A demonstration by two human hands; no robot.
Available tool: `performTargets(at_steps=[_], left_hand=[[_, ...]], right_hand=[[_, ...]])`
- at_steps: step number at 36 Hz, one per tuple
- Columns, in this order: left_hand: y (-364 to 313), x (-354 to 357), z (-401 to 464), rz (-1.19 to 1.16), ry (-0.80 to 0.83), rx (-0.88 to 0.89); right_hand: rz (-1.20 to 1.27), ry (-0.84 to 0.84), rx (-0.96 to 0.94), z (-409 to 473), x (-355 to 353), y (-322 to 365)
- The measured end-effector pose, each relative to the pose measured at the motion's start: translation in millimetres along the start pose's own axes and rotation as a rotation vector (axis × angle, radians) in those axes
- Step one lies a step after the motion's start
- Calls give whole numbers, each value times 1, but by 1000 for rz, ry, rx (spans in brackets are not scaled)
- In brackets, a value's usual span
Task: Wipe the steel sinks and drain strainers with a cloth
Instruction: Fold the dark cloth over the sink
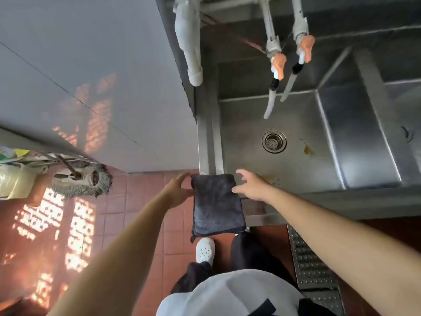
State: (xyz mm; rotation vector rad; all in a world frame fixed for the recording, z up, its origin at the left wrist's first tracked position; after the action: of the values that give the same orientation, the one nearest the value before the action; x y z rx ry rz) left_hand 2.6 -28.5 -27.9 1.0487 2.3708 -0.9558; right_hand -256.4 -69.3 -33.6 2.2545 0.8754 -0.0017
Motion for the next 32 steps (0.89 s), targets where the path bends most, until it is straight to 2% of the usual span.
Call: performTargets(at_steps=[5, 9, 13, 20, 24, 32], left_hand=[[2, 7, 7, -45, 156, -101], [3, 8, 11, -113, 182, -143], [2, 7, 12, -153, 167, -108], [-10, -5, 9, -28, 52, 11], [-17, -12, 3, -131, 86, 85], [-35, -32, -6, 58, 111, 181]], right_hand=[[0, 136, 53, 28, 1, 3], [-9, 171, 57, 41, -1, 11], [21, 160, 36, 43, -8, 19], [55, 69, -43, 19, -19, 27], [61, -14, -113, -5, -20, 34], [-46, -186, -212, -38, -19, 49]])
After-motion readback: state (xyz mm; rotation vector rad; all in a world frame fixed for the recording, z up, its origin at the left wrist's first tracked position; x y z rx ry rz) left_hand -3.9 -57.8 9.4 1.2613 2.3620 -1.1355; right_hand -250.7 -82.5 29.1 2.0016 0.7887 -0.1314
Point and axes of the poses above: each hand's wrist, its own z-axis towards the middle knuckle, its own x-axis out of the palm, y = z × x, the point moved 4 cm from there along z, towards the middle knuckle, and after that the axes turned 9 degrees about z, right-handed, at the moved point
